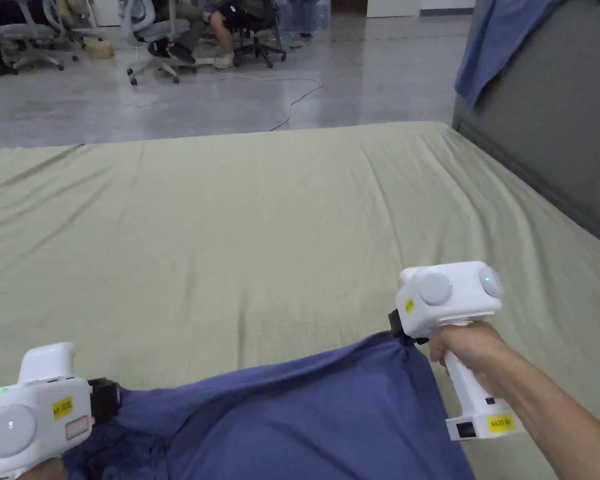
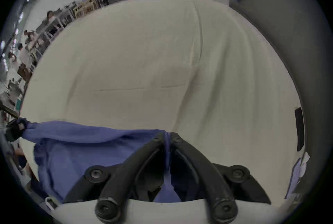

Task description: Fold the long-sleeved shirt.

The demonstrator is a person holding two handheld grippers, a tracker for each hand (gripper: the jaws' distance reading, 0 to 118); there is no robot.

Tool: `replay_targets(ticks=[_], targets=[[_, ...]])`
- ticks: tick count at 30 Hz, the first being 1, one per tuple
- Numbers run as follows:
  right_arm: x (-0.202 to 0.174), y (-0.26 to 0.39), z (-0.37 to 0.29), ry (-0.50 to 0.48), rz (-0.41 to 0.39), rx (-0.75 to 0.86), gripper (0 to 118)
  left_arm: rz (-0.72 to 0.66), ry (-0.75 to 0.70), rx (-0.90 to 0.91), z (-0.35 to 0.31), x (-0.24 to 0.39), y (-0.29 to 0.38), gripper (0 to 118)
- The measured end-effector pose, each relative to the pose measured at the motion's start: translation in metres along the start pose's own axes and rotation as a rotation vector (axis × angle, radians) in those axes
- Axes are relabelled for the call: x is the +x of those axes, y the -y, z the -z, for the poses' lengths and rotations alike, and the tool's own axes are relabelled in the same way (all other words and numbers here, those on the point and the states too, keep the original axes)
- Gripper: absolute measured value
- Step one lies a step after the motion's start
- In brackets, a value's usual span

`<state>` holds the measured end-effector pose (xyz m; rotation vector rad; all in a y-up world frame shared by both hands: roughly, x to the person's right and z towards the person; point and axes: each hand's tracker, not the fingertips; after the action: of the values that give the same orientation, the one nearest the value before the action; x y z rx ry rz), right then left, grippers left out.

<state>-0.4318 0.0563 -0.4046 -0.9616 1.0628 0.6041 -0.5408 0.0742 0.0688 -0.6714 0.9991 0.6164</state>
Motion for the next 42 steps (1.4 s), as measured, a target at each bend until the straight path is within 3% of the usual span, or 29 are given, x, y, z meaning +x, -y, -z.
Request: replay_targets(ticks=[7, 13, 18, 23, 25, 26, 27, 28, 29, 30, 31, 35, 36, 37, 38, 39, 40, 42], targets=[[0.008, 0.084, -0.134, -0.106, -0.059, 0.182, 0, 0.039, 0.034, 0.076, -0.116, -0.017, 0.023, 19], [0.005, 0.202, -0.190, -0.113, -0.095, 0.169, 0, 0.052, 0.052, -0.010, -0.176, -0.035, 0.100, 19], [-0.009, 0.271, -0.154, -0.036, -0.169, 0.042, 1, 0.018, 0.032, -0.126, -0.152, -0.041, 0.171, 19], [-0.017, 0.292, -0.089, 0.035, -0.271, -0.141, 1, 0.011, -0.014, -0.164, -0.098, -0.045, 0.213, 19], [-0.020, 0.293, -0.090, 0.033, -0.262, -0.074, 1, 0.002, -0.027, -0.071, -0.103, -0.043, 0.213, 19], [-0.022, 0.289, -0.096, 0.038, -0.259, -0.085, 3, -0.001, -0.025, -0.074, -0.105, -0.043, 0.212, 25], [-0.021, 0.287, -0.104, 0.041, -0.257, -0.083, 7, -0.010, -0.021, -0.067, -0.108, -0.044, 0.211, 37], [-0.021, 0.286, -0.111, 0.050, -0.262, -0.066, 24, -0.008, -0.018, -0.073, -0.110, -0.046, 0.208, 72], [-0.020, 0.283, -0.118, 0.065, -0.258, -0.047, 49, -0.005, -0.027, -0.097, -0.114, -0.045, 0.204, 101], [-0.018, 0.280, -0.128, 0.068, -0.228, -0.022, 78, -0.001, -0.027, -0.129, -0.120, -0.046, 0.199, 118], [-0.015, 0.276, -0.142, 0.065, -0.193, 0.010, 102, -0.007, 0.007, -0.080, -0.135, -0.046, 0.193, 117], [-0.020, 0.260, -0.191, 0.009, -0.102, 0.200, 103, 0.042, 0.009, 0.055, -0.176, -0.036, 0.169, 117], [-0.025, 0.256, -0.203, 0.005, -0.086, 0.244, 98, 0.058, 0.001, 0.097, -0.186, -0.032, 0.162, 116], [-0.029, 0.253, -0.213, -0.009, -0.075, 0.293, 67, 0.068, 0.000, 0.128, -0.195, -0.026, 0.155, 109], [-0.034, 0.251, -0.222, -0.025, -0.081, 0.348, 26, 0.083, 0.000, 0.158, -0.203, -0.021, 0.151, 86], [-0.041, 0.248, -0.228, -0.028, -0.089, 0.383, 0, 0.112, 0.007, 0.190, -0.210, -0.016, 0.147, 41], [-0.047, 0.245, -0.232, -0.013, -0.091, 0.402, 0, 0.139, 0.008, 0.204, -0.214, -0.012, 0.143, 0], [-0.056, 0.242, -0.234, -0.040, -0.117, 0.416, 0, 0.141, -0.009, 0.190, -0.218, -0.008, 0.136, 0]])
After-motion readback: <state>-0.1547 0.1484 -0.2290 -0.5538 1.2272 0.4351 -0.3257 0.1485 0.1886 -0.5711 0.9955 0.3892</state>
